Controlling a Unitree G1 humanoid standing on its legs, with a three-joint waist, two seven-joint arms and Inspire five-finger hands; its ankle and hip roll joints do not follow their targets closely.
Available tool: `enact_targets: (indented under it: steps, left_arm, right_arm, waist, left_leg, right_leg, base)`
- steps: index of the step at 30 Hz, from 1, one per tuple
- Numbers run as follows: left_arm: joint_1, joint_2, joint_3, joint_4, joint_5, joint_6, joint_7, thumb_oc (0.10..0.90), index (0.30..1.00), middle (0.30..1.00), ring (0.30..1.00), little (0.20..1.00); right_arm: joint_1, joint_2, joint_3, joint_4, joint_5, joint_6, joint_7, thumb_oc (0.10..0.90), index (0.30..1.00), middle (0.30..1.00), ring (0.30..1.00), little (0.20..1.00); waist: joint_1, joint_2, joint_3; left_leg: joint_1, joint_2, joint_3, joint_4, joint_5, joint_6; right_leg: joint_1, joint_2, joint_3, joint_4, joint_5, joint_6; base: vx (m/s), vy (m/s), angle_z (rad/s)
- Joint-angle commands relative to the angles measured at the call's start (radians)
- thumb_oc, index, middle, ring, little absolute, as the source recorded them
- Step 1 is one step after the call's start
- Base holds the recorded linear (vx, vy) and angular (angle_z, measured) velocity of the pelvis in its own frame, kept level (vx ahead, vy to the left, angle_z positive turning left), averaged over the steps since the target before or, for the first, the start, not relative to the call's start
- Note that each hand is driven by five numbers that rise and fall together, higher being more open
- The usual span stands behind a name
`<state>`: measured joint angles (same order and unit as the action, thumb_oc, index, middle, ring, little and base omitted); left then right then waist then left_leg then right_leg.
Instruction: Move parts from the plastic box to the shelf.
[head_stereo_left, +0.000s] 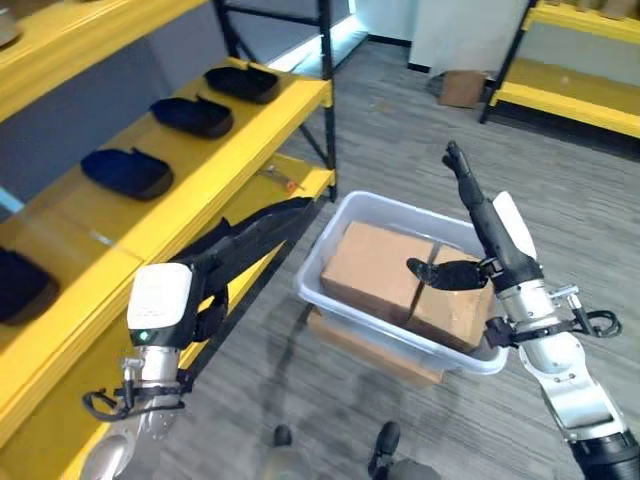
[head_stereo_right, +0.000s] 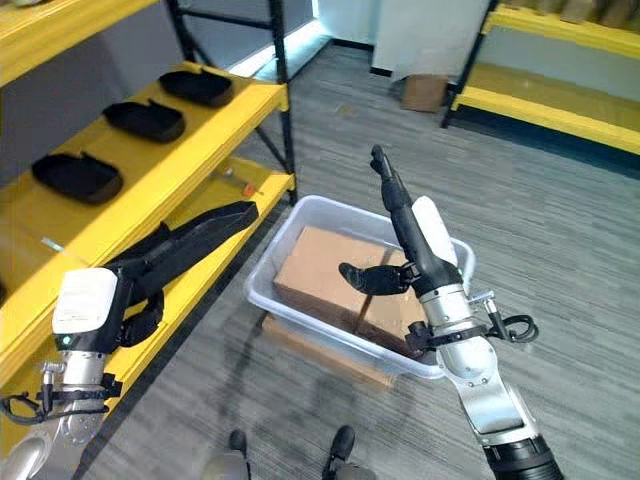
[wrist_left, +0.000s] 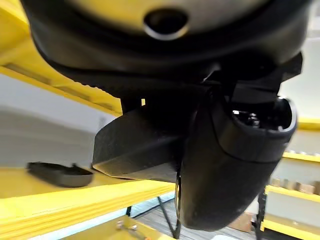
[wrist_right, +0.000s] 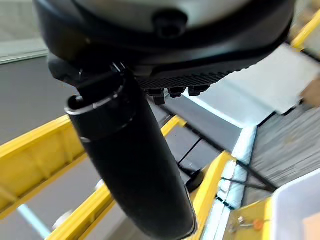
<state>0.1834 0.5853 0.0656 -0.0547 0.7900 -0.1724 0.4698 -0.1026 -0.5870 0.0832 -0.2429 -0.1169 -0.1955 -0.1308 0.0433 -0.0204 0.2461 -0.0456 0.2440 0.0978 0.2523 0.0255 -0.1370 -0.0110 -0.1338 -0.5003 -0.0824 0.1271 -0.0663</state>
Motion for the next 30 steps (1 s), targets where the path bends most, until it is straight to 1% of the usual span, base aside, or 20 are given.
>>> enact_targets:
  steps: [1, 2, 3, 6, 9, 10, 11, 12, 13, 16, 18, 19, 21, 22, 23, 24, 25, 26, 28, 30]
  left_arm:
    - [-0.086, 0.048, 0.057, -0.151, -0.039, -0.021, 0.13, 0.4, 0.3, 0.3, 0.3, 0.3]
    - [-0.084, 0.048, 0.057, -0.151, -0.039, -0.021, 0.13, 0.4, 0.3, 0.3, 0.3, 0.3]
    - [-0.081, 0.046, 0.052, -0.15, -0.038, -0.024, 0.129, 0.4, 0.3, 0.3, 0.3, 0.3]
    - [-0.093, 0.033, 0.017, -0.142, -0.039, -0.025, 0.131, 0.4, 0.3, 0.3, 0.3, 0.3]
    - [-0.093, 0.034, -0.007, -0.132, -0.034, -0.024, 0.136, 0.4, 0.3, 0.3, 0.3, 0.3]
    - [-0.075, 0.031, 0.0, -0.136, -0.044, -0.021, 0.142, 0.4, 0.3, 0.3, 0.3, 0.3]
    - [-0.074, 0.032, 0.002, -0.137, -0.044, -0.021, 0.142, 0.4, 0.3, 0.3, 0.3, 0.3]
    - [-0.071, 0.037, 0.002, -0.13, -0.042, -0.015, 0.15, 0.4, 0.3, 0.3, 0.3, 0.3]
    - [-0.07, 0.038, 0.003, -0.13, -0.042, -0.015, 0.15, 0.4, 0.3, 0.3, 0.3, 0.3]
    - [-0.062, 0.044, 0.015, -0.139, -0.03, -0.004, 0.158, 0.4, 0.3, 0.3, 0.3, 0.3]
    - [-0.067, 0.052, 0.014, -0.144, -0.015, 0.002, 0.165, 0.4, 0.3, 0.3, 0.3, 0.3]
    - [-0.08, 0.064, 0.008, -0.145, -0.004, 0.006, 0.16, 0.4, 0.3, 0.3, 0.3, 0.3]
    - [-0.089, 0.066, 0.001, -0.146, 0.0, 0.008, 0.162, 0.4, 0.3, 0.3, 0.3, 0.3]
    - [-0.099, 0.072, -0.005, -0.149, 0.004, 0.012, 0.162, 0.4, 0.3, 0.3, 0.3, 0.3]
    - [-0.109, 0.074, -0.015, -0.148, -0.001, 0.012, 0.161, 0.4, 0.3, 0.3, 0.3, 0.3]
    - [-0.125, 0.076, -0.03, -0.14, -0.005, 0.012, 0.162, 0.4, 0.3, 0.3, 0.3, 0.3]
    - [-0.134, 0.076, -0.039, -0.134, -0.008, 0.012, 0.162, 0.4, 0.3, 0.3, 0.3, 0.3]
    - [-0.138, 0.074, -0.045, -0.134, -0.008, 0.011, 0.157, 0.4, 0.3, 0.3, 0.3, 0.3]
    - [-0.137, 0.068, -0.039, -0.137, -0.013, 0.012, 0.151, 0.4, 0.3, 0.3, 0.3, 0.3]
    - [-0.132, 0.054, -0.033, -0.137, -0.02, 0.017, 0.151, 0.4, 0.3, 0.3, 0.3, 0.3]
  right_arm:
    - [-0.014, 0.0, -0.037, -0.079, 0.016, -0.087, -0.06, 0.9, 1.0, 1.0, 1.0, 1.0]
    - [-0.011, 0.001, -0.038, -0.08, 0.016, -0.087, -0.059, 0.9, 1.0, 1.0, 1.0, 1.0]
    - [0.002, 0.011, -0.042, -0.077, 0.016, -0.086, -0.06, 0.9, 1.0, 1.0, 1.0, 1.0]
    - [0.052, 0.029, -0.072, -0.087, 0.019, -0.089, -0.066, 0.9, 1.0, 1.0, 1.0, 1.0]
    - [0.049, 0.053, -0.067, -0.074, 0.027, -0.084, -0.07, 0.9, 1.0, 1.0, 1.0, 1.0]
    - [0.041, 0.076, -0.054, -0.069, 0.045, -0.083, -0.066, 0.9, 1.0, 1.0, 1.0, 1.0]
    - [0.041, 0.077, -0.053, -0.068, 0.046, -0.084, -0.065, 0.9, 1.0, 1.0, 1.0, 1.0]
    - [0.034, 0.088, -0.043, -0.061, 0.044, -0.079, -0.064, 0.9, 1.0, 1.0, 1.0, 1.0]
    - [0.033, 0.089, -0.042, -0.061, 0.043, -0.079, -0.065, 0.9, 1.0, 1.0, 1.0, 1.0]
    - [0.03, 0.109, -0.029, -0.056, 0.019, -0.07, -0.064, 0.9, 1.0, 1.0, 1.0, 1.0]
    - [0.033, 0.117, -0.026, -0.055, 0.003, -0.068, -0.068, 0.9, 1.0, 1.0, 1.0, 1.0]
    - [0.049, 0.13, -0.028, -0.054, -0.013, -0.062, -0.068, 0.9, 1.0, 1.0, 1.0, 1.0]
    - [0.055, 0.135, -0.026, -0.057, -0.027, -0.061, -0.072, 0.9, 1.0, 1.0, 1.0, 1.0]
    - [0.061, 0.135, -0.025, -0.062, -0.042, -0.057, -0.074, 0.9, 1.0, 1.0, 1.0, 1.0]
    - [0.066, 0.136, -0.025, -0.062, -0.048, -0.055, -0.076, 0.9, 1.0, 1.0, 1.0, 1.0]
    - [0.069, 0.137, -0.024, -0.061, -0.049, -0.056, -0.078, 0.9, 1.0, 1.0, 1.0, 1.0]
    - [0.076, 0.135, -0.025, -0.061, -0.046, -0.058, -0.076, 0.9, 1.0, 1.0, 1.0, 1.0]
    - [0.082, 0.132, -0.026, -0.061, -0.044, -0.06, -0.068, 0.9, 1.0, 1.0, 1.0, 1.0]
    - [0.089, 0.126, -0.023, -0.058, -0.032, -0.066, -0.055, 0.9, 1.0, 1.0, 1.0, 1.0]
    - [0.095, 0.123, -0.022, -0.055, -0.018, -0.072, -0.041, 0.9, 1.0, 1.0, 1.0, 1.0]
  waist:
    - [-0.05, 0.014, -0.127]
    - [-0.051, 0.014, -0.125]
    - [-0.058, 0.024, -0.141]
    - [-0.065, 0.037, -0.17]
    - [-0.05, 0.039, -0.175]
    - [-0.037, 0.028, -0.175]
    - [-0.037, 0.025, -0.175]
    - [-0.024, 0.014, -0.172]
    - [-0.024, 0.011, -0.172]
    - [-0.006, -0.016, -0.174]
    - [-0.001, -0.026, -0.175]
    - [0.002, -0.036, -0.17]
    - [-0.001, -0.039, -0.165]
    - [-0.009, -0.041, -0.159]
    - [-0.027, -0.044, -0.152]
    - [-0.047, -0.044, -0.142]
    - [-0.064, -0.04, -0.135]
    - [-0.078, -0.036, -0.135]
    - [-0.085, -0.032, -0.14]
    - [-0.087, -0.036, -0.147]
  left_leg:
    - [0.081, 0.036, 0.008, -0.072, 0.016, -0.007]
    - [0.087, 0.037, 0.007, -0.075, 0.015, -0.007]
    - [0.121, 0.037, 0.021, -0.111, -0.006, -0.009]
    - [0.145, 0.035, 0.053, -0.276, 0.01, -0.01]
    - [0.162, -0.012, 0.013, -0.329, -0.001, 0.005]
    - [0.16, -0.062, 0.0, -0.33, -0.026, 0.034]
    - [0.161, -0.066, 0.001, -0.33, -0.027, 0.037]
    - [0.159, -0.108, -0.003, -0.332, -0.045, 0.058]
    - [0.159, -0.112, -0.003, -0.331, -0.045, 0.061]
    - [0.158, -0.184, -0.018, -0.337, -0.069, 0.099]
    - [0.161, -0.218, -0.024, -0.339, -0.076, 0.116]
    - [0.163, -0.241, -0.033, -0.34, -0.083, 0.132]
    - [0.172, -0.253, -0.037, -0.34, -0.087, 0.141]
    - [0.179, -0.262, -0.049, -0.34, -0.088, 0.149]
    - [0.182, -0.268, -0.069, -0.34, -0.085, 0.156]
    - [0.182, -0.273, -0.084, -0.34, -0.075, 0.162]
    - [0.183, -0.275, -0.097, -0.34, -0.068, 0.167]
    - [0.186, -0.277, -0.106, -0.34, -0.065, 0.175]
    - [0.18, -0.278, -0.114, -0.34, -0.051, 0.184]
    - [0.168, -0.288, -0.13, -0.34, -0.034, 0.196]
  right_leg:
    - [0.032, -0.026, 0.069, 0.04, -0.087, 0.134]
    - [0.036, -0.026, 0.067, 0.042, -0.09, 0.136]
    - [0.033, -0.035, 0.046, 0.049, -0.087, 0.143]
    - [0.038, -0.074, 0.001, 0.073, -0.07, 0.17]
    - [0.039, -0.116, -0.008, 0.077, -0.032, 0.2]
    - [0.036, -0.16, -0.006, 0.083, 0.001, 0.224]
    - [0.036, -0.165, -0.005, 0.084, 0.002, 0.227]
    - [0.034, -0.204, -0.008, 0.089, 0.028, 0.249]
    - [0.034, -0.208, -0.007, 0.09, 0.029, 0.251]
    - [0.029, -0.276, 0.0, 0.096, 0.094, 0.29]
    - [0.023, -0.307, 0.01, 0.101, 0.122, 0.305]
    - [0.014, -0.336, 0.019, 0.146, 0.119, 0.303]
    - [0.006, -0.356, 0.031, 0.191, 0.12, 0.303]
    - [-0.004, -0.364, 0.064, 0.226, 0.138, 0.303]
    - [-0.017, -0.34, 0.13, 0.238, 0.142, 0.296]
    - [-0.046, -0.297, 0.221, 0.25, 0.14, 0.281]
    - [-0.071, -0.237, 0.308, 0.273, 0.108, 0.263]
    - [-0.084, -0.168, 0.365, 0.298, 0.057, 0.246]
    - [-0.1, -0.063, 0.402, 0.33, -0.034, 0.207]
    - [-0.107, 0.039, 0.397, 0.354, -0.101, 0.174]
  base:
    - [-0.06, 0.12, 1.47]
    - [-0.02, 0.152, 1.3]
    - [0.02, 0.149, 0.95]
    - [0.03, 0.235, 0.83]
    - [0.0, 0.303, 0.7]
    - [-0.01, 0.295, 0.49]
    - [-0.02, 0.396, 0.37]
    - [-0.02, 0.211, 0.1]
    - [-0.03, 0.308, 0.09]
    - [0.0, 0.26, 0.03]
    - [0.01, 0.296, 0.01]
    - [0.01, 0.247, 0.09]
    - [0.02, 0.187, 0.19]
    - [0.04, 0.192, 0.25]
    - [0.0, 0.165, 0.4]
    - [-0.04, 0.175, 0.56]
    - [-0.02, 0.205, 0.61]
    - [0.0, 0.175, 0.46]
    - [0.01, 0.127, 0.27]
    - [0.01, 0.058, 0.07]
